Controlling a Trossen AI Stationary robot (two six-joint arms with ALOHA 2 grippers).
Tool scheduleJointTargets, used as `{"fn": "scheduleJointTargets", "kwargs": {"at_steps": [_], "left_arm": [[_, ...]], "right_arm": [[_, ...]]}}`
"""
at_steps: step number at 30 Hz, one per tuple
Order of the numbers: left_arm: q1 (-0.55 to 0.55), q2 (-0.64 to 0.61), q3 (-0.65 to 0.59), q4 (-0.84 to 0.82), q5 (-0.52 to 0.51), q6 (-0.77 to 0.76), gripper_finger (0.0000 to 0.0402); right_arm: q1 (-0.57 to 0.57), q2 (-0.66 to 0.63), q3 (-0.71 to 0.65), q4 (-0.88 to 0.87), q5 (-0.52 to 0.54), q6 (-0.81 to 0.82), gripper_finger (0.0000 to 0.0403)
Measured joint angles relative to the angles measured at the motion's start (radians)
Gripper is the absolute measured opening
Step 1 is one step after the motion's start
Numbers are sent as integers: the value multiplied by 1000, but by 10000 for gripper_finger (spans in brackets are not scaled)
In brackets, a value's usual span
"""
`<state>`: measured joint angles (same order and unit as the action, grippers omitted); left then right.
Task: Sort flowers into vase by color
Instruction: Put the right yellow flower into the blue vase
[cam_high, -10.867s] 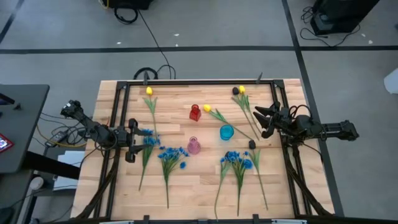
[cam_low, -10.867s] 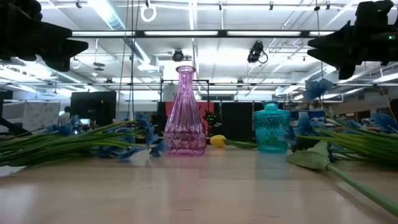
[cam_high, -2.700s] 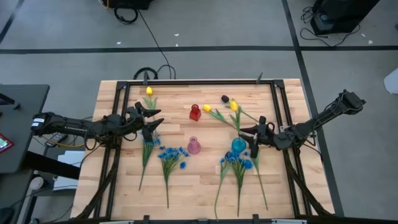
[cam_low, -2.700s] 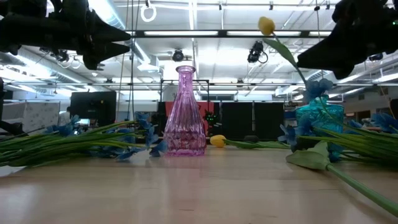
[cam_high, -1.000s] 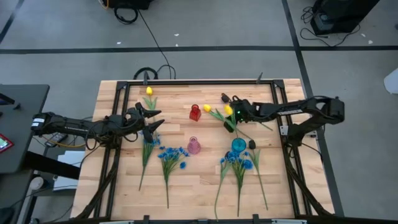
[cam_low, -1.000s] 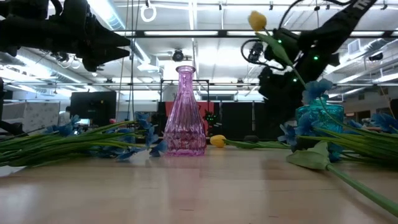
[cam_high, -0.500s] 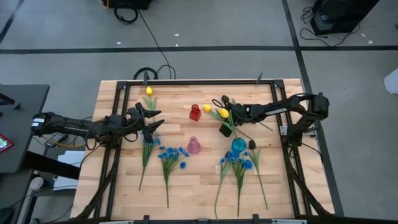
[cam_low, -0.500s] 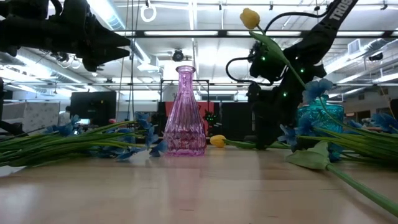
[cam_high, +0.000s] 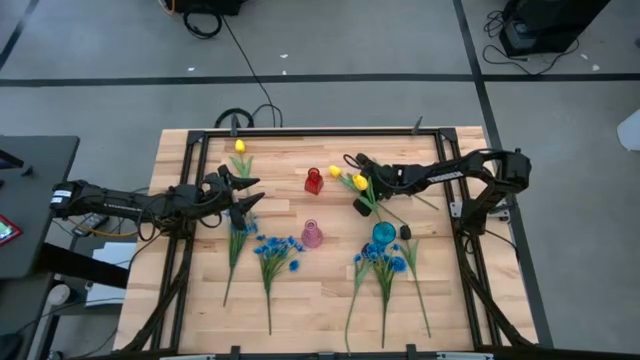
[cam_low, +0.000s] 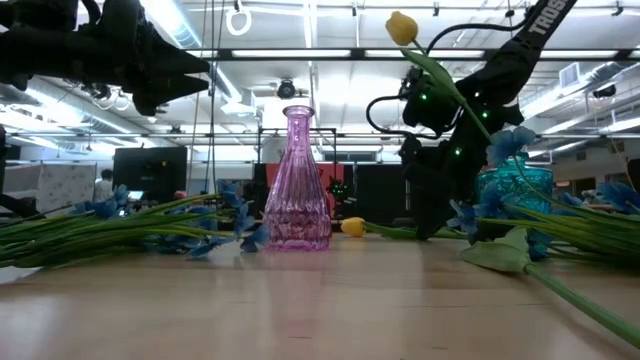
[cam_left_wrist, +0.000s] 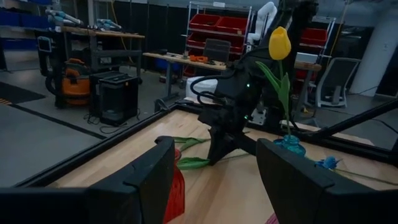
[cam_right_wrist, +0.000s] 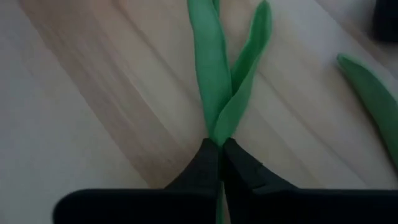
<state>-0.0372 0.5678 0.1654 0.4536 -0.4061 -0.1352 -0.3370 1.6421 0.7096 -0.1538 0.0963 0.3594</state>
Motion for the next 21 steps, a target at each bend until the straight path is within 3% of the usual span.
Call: {"fn": "scheduleJointTargets", "kwargs": {"at_steps": [10, 21], "left_arm": [[0, -6, 0, -30, 17, -10, 232], [0, -6, 0, -32, 15, -33, 232]], "right_arm": [[-130, -128, -6, -18, 0, -86, 19], [-224, -591, -5, -46, 100, -182, 19]]}}
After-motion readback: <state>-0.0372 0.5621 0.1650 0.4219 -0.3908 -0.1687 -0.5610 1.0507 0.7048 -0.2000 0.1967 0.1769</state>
